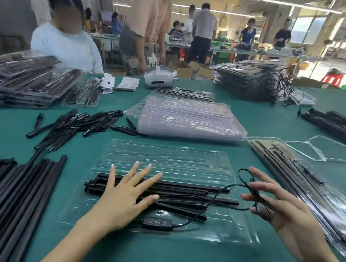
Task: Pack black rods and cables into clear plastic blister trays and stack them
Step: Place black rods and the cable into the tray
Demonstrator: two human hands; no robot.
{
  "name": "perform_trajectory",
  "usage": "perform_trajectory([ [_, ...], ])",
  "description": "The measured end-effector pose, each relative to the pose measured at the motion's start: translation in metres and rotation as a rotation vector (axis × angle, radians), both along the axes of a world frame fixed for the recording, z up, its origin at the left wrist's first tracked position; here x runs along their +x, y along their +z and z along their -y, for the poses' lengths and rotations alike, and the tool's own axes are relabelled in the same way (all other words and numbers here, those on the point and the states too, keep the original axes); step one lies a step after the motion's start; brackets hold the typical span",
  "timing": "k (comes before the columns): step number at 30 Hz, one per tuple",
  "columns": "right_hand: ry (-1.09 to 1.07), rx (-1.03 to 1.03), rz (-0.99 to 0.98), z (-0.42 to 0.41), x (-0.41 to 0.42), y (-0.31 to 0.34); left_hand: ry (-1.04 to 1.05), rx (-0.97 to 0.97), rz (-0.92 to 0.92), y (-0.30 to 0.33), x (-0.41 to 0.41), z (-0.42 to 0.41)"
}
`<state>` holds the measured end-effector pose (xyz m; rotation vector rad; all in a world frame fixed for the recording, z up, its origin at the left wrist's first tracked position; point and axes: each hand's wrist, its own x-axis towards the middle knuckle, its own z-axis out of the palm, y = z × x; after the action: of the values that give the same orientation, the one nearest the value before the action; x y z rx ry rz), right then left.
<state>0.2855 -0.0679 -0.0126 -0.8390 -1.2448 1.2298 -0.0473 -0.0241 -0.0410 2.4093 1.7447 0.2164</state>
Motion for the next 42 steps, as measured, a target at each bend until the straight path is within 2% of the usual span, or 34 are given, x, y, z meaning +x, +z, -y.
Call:
perform_trajectory([
  [2, 0.027, 0.029, 0.027, 0.003, 0.002, 0.004, -0.028, -0.044, -0.081, 0.002, -0.002, -0.002],
  [7, -0.062, 0.215, 0.310, 0.007, 0.001, 0.007, -0.104, -0.129, -0.161, 0.003, -0.005, -0.009],
  [14, -0.011, 0.357, 0.429, 0.008, -0.002, 0.008, -0.120, -0.027, -0.151, 0.003, -0.014, -0.019],
  [16, -0.067, 0.442, 0.557, 0.007, -0.001, 0.010, -0.100, -0.063, -0.111, 0.000, -0.013, -0.019],
  [20, -0.266, 0.794, 0.966, -0.002, 0.001, 0.020, -0.090, -0.087, -0.075, -0.002, -0.014, -0.020],
  [23, -0.332, 0.945, 1.064, -0.011, -0.004, 0.027, -0.085, -0.076, -0.063, -0.003, -0.013, -0.020],
  [26, -0.239, 0.866, 0.927, -0.017, -0.013, 0.027, -0.067, -0.041, -0.046, -0.004, -0.012, -0.018],
  [32, -0.319, 0.632, 0.820, -0.029, -0.026, 0.028, -0.039, 0.010, -0.014, -0.006, -0.011, -0.013],
  [35, -0.218, 0.566, 0.825, -0.029, -0.024, 0.031, -0.039, 0.009, 0.006, -0.004, -0.010, -0.013],
  [40, 0.095, 0.228, 0.592, -0.027, -0.003, 0.030, -0.037, 0.009, -0.005, -0.005, -0.010, -0.012],
  [42, 0.173, 0.200, 0.599, -0.026, 0.008, 0.030, -0.039, 0.011, -0.001, -0.005, -0.011, -0.012],
])
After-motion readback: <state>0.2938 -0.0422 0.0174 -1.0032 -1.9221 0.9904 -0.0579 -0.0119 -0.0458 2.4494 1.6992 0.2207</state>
